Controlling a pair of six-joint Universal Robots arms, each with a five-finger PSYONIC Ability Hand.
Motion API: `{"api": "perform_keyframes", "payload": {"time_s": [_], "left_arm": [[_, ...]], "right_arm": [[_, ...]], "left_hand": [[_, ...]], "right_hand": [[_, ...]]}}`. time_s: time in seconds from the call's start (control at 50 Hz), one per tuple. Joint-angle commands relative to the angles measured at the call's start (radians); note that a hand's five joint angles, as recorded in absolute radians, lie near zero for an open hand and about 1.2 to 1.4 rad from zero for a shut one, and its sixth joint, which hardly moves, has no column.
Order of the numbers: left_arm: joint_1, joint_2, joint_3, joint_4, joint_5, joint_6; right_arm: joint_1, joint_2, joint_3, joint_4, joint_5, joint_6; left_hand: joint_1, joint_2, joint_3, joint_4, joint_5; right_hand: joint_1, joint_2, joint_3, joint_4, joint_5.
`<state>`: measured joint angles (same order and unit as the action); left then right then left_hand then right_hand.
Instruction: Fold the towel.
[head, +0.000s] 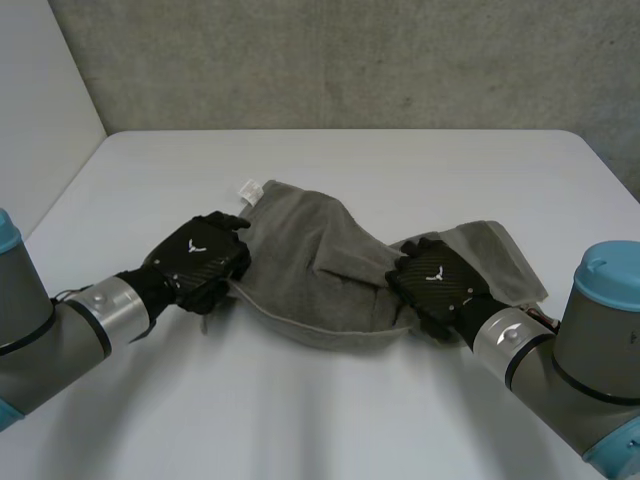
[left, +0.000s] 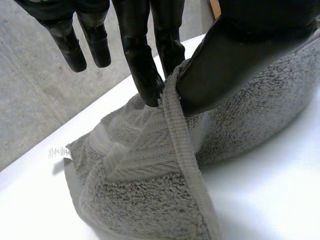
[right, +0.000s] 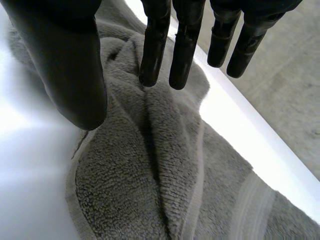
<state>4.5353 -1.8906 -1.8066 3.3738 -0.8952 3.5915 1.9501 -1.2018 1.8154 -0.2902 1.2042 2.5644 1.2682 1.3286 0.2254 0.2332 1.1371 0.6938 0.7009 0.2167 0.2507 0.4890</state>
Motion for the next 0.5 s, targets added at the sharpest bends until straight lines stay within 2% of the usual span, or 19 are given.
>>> {"api": "perform_keyframes", "payload": {"time_s": [0.02,0.2,0.28,0.38,0.5], "left_arm": [[0.005,0.024,-0.007,-0.010,-0.002,-0.011],[0.010,0.068,-0.008,-0.047,-0.001,-0.014],[0.010,0.079,-0.008,-0.050,-0.001,-0.016],[0.011,0.082,-0.008,-0.057,-0.001,-0.039],[0.008,0.084,-0.008,-0.062,-0.001,-0.088]], "right_arm": [[0.001,-0.007,-0.007,-0.007,0.040,0.086],[-0.003,0.002,-0.016,0.010,0.044,0.211],[-0.022,-0.033,-0.021,0.080,0.040,0.273],[-0.112,-0.093,-0.013,0.175,0.018,0.275],[-0.221,-0.125,-0.002,0.259,-0.029,0.215]], "left_hand": [[0.128,0.068,-0.051,-0.059,0.085],[0.128,0.068,-0.051,-0.059,0.085],[0.128,0.068,-0.051,-0.059,0.085],[0.128,0.068,-0.051,-0.059,0.085],[0.128,0.068,-0.051,-0.059,0.085]], "right_hand": [[-0.039,-0.046,-0.042,-0.076,-0.009],[-0.045,-0.052,-0.042,-0.076,-0.015],[-0.080,-0.087,-0.042,-0.076,-0.050],[-0.174,-0.181,-0.042,-0.076,-0.144],[-0.154,-0.161,-0.042,-0.076,-0.124]]}}
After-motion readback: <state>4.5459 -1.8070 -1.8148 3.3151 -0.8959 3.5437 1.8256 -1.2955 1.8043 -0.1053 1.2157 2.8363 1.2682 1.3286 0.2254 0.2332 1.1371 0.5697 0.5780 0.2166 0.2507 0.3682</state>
